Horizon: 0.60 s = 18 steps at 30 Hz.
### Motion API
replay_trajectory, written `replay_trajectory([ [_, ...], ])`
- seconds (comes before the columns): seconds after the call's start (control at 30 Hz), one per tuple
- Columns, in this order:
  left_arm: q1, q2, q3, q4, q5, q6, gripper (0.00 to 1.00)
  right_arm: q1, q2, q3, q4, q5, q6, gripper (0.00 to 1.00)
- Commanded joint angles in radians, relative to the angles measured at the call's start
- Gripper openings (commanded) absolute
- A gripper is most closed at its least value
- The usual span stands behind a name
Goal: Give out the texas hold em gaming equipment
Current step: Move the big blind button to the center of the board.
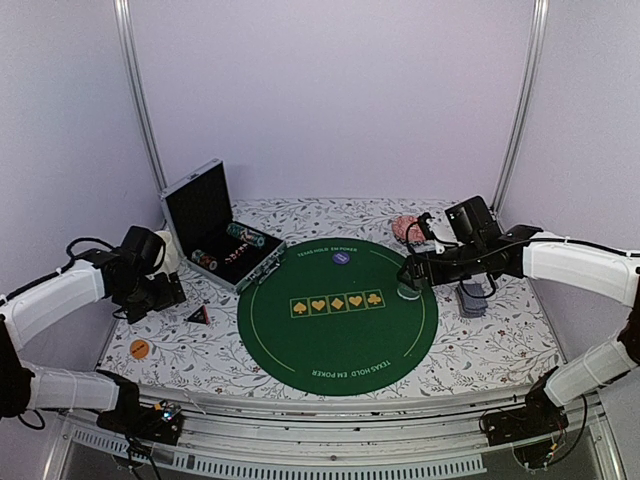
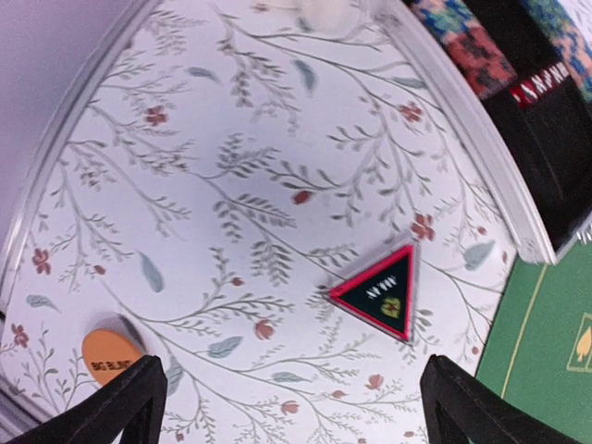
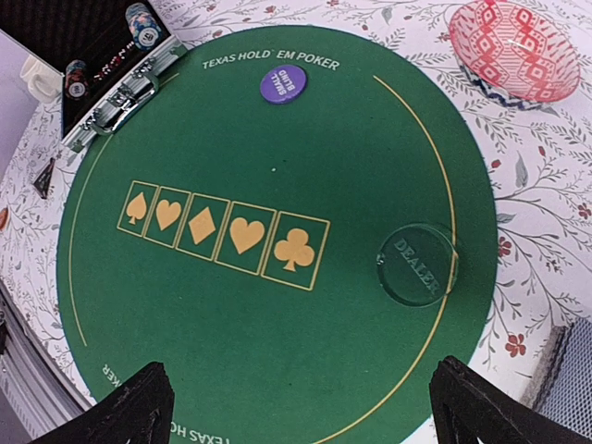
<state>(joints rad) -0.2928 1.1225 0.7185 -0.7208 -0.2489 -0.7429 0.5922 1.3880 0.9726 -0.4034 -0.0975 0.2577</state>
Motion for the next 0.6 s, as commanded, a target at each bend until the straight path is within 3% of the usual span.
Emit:
replay_trajectory([
  [0.0,0.138,-0.032,-0.025,-0.086,-0.003,-0.073,0.98,-0.041,-0.048,-0.037,0.035,-0.015,-0.074,0.99],
  [0.17,0.269,0.011,-0.093,-0.065,0.029,-0.177,0.98,-0.052,-0.067,-0.070,0.047,-0.024,-0.110,0.99],
  [0.4,0.293,0.066,-0.172,-0.067,-0.008,-0.398,0.93,-0.057,-0.107,-0.110,0.054,-0.025,-0.111,0.99],
  [0.57,0.323,0.114,-0.224,0.017,0.016,-0.423,0.87,-0.057,-0.132,-0.121,0.052,-0.024,-0.100,0.99],
])
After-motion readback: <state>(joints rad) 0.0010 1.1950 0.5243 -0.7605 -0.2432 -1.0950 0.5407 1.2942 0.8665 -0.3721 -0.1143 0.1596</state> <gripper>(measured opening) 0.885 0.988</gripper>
